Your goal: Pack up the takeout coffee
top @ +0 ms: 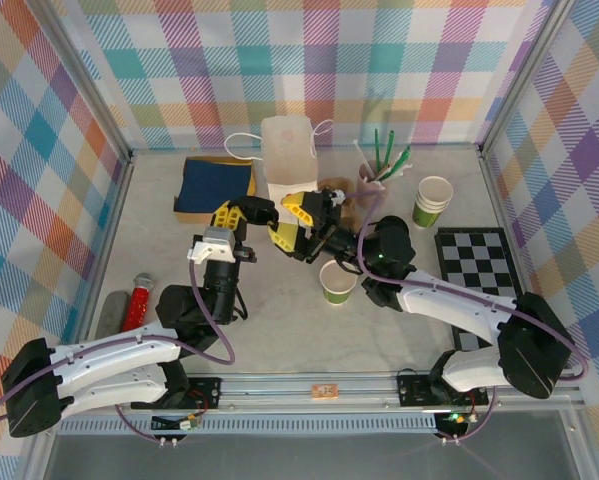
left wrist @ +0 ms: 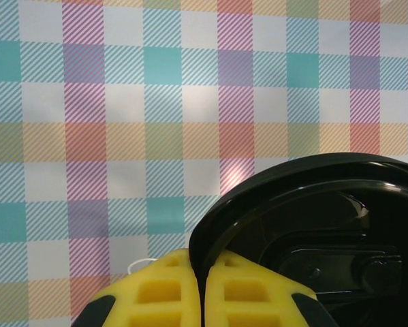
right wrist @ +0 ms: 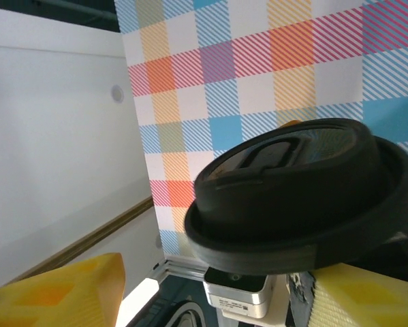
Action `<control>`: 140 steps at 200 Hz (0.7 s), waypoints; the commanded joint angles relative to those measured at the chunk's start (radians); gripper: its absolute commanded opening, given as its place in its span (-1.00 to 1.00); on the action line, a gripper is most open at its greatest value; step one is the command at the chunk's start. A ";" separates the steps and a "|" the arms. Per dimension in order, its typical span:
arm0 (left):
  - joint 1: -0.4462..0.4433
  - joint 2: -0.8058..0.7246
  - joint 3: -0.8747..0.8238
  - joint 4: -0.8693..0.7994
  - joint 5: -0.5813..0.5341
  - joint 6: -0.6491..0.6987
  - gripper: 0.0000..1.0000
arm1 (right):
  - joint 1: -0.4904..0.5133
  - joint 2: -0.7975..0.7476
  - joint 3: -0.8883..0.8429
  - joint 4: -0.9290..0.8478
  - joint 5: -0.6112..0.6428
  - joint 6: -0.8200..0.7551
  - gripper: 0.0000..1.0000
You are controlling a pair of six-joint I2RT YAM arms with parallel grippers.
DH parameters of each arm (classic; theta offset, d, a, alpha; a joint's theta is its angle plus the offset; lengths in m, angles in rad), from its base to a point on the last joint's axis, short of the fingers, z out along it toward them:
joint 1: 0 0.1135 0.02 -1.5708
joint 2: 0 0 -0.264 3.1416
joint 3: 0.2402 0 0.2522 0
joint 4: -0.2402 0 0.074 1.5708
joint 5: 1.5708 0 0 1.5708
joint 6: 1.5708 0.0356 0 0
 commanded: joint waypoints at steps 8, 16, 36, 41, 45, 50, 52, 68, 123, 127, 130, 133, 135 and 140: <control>-0.012 0.009 0.000 0.076 0.023 0.040 -1.00 | 0.001 -0.007 -0.002 -0.048 0.041 0.075 0.20; -0.012 0.011 0.001 0.080 0.025 0.045 -1.00 | 0.003 0.002 -0.020 0.010 0.080 0.097 0.19; -0.013 0.011 -0.001 0.088 0.025 0.057 -1.00 | 0.003 0.029 -0.020 0.083 0.097 0.140 0.19; -0.014 0.010 -0.002 0.088 0.027 0.057 -1.00 | 0.003 0.031 -0.014 0.074 0.093 0.139 0.19; -0.014 0.009 -0.003 0.088 0.028 0.059 -1.00 | 0.003 0.031 -0.010 0.064 0.085 0.135 0.19; -0.014 0.009 -0.004 0.088 0.030 0.060 -1.00 | 0.003 0.032 -0.006 0.057 0.082 0.130 0.20; -0.015 0.009 -0.004 0.088 0.030 0.060 -1.00 | 0.003 0.032 -0.005 0.054 0.082 0.129 0.20; -0.018 0.011 -0.005 0.096 0.031 0.066 -1.00 | 0.003 0.048 -0.002 0.076 0.090 0.136 0.18; -0.029 0.000 -0.019 0.113 0.033 0.084 -1.00 | 0.003 0.074 -0.003 0.126 0.119 0.144 0.05; -0.030 0.001 -0.020 0.116 0.032 0.085 -1.00 | 0.003 0.075 -0.002 0.131 0.120 0.147 0.02; -0.031 0.001 -0.018 0.117 0.032 0.085 -1.00 | 0.003 0.078 0.000 0.135 0.121 0.149 0.01; -0.032 0.003 -0.019 0.118 0.032 0.087 -1.00 | 0.003 0.082 0.001 0.138 0.120 0.149 -0.01; -0.032 0.003 -0.019 0.119 0.031 0.088 -1.00 | 0.003 0.083 0.002 0.139 0.118 0.149 -0.02; -0.034 0.005 -0.019 0.118 0.031 0.092 -1.00 | 0.003 0.086 0.006 0.140 0.115 0.149 -0.03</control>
